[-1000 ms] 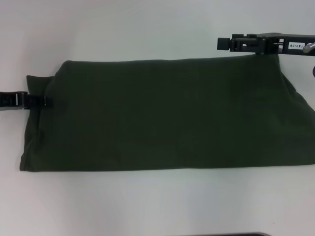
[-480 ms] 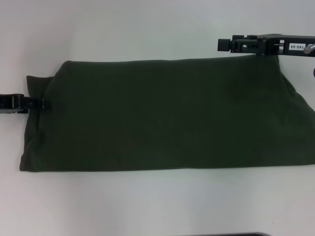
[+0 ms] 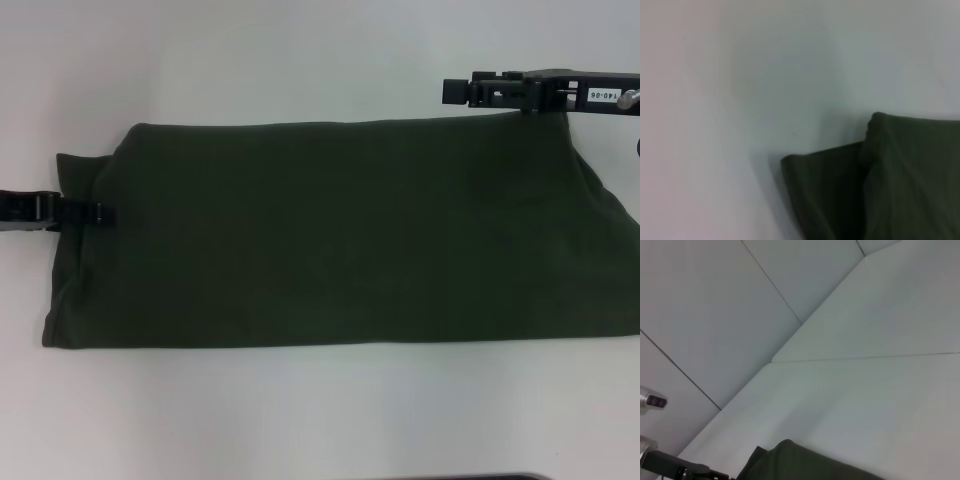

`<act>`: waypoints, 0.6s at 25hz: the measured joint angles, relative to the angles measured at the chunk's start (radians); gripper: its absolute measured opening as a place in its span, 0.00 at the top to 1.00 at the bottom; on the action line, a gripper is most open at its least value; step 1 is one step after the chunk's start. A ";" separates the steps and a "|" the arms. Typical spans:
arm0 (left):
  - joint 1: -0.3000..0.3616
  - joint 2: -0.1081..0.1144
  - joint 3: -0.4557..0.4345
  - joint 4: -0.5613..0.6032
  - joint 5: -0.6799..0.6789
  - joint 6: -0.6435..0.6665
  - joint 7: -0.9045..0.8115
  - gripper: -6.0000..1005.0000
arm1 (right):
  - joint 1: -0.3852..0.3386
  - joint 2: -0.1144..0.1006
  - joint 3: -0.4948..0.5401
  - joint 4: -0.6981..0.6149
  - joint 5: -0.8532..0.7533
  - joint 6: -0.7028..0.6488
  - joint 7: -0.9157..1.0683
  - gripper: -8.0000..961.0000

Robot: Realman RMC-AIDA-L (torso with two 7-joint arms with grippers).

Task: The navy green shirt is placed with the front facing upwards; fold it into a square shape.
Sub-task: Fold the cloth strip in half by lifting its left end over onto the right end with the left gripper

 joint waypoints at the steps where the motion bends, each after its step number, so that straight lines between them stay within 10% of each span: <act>1: -0.002 0.000 0.000 -0.002 0.001 0.000 0.000 0.13 | 0.000 0.000 0.000 0.000 0.000 0.000 0.000 0.05; 15: -0.018 -0.010 0.003 -0.008 -0.002 0.010 0.008 0.14 | 0.000 -0.003 0.000 0.000 0.001 -0.002 0.002 0.05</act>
